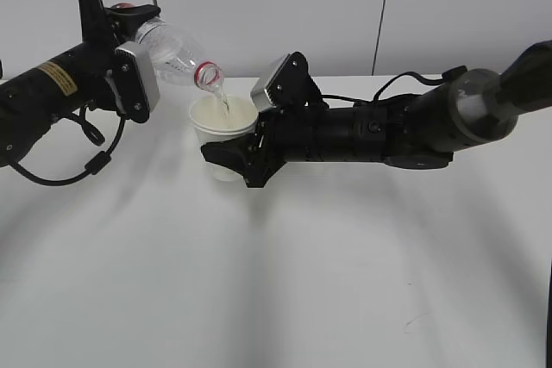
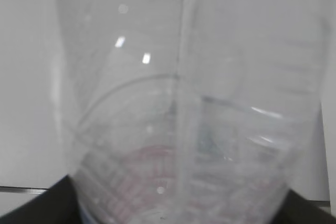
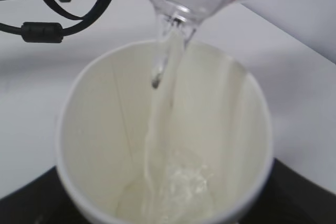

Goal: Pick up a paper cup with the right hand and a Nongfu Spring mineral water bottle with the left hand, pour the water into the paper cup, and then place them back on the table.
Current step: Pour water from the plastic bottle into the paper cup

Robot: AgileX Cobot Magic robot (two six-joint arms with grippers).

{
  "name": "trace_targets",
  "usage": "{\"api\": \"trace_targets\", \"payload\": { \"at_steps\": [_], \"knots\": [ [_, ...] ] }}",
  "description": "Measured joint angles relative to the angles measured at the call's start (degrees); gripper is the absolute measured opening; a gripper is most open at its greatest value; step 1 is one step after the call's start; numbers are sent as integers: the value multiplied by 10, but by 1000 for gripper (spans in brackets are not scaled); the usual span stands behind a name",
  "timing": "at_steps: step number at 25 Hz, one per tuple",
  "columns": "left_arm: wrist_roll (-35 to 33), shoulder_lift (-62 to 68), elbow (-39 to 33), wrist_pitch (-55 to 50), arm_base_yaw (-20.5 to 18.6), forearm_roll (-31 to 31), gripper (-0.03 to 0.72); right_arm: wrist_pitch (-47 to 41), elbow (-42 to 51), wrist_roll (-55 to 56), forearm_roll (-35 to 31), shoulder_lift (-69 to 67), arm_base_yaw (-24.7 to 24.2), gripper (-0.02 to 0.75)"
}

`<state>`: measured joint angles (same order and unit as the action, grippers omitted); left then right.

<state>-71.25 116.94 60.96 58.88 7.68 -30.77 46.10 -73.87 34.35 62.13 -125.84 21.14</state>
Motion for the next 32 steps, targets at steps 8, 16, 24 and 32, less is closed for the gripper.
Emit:
{"api": "trace_targets", "payload": {
  "at_steps": [8,16,24,32],
  "knots": [
    [-12,0,0,0,0,1,404,-1,0,2,0,0,0,491],
    [-13,0,0,2,0,2,404,-3,0,7,4,0,0,491],
    [-13,0,0,4,0,3,404,-4,0,10,6,0,0,491],
    [-15,0,0,4,0,5,404,-4,0,11,7,0,0,491]
  ]
}}
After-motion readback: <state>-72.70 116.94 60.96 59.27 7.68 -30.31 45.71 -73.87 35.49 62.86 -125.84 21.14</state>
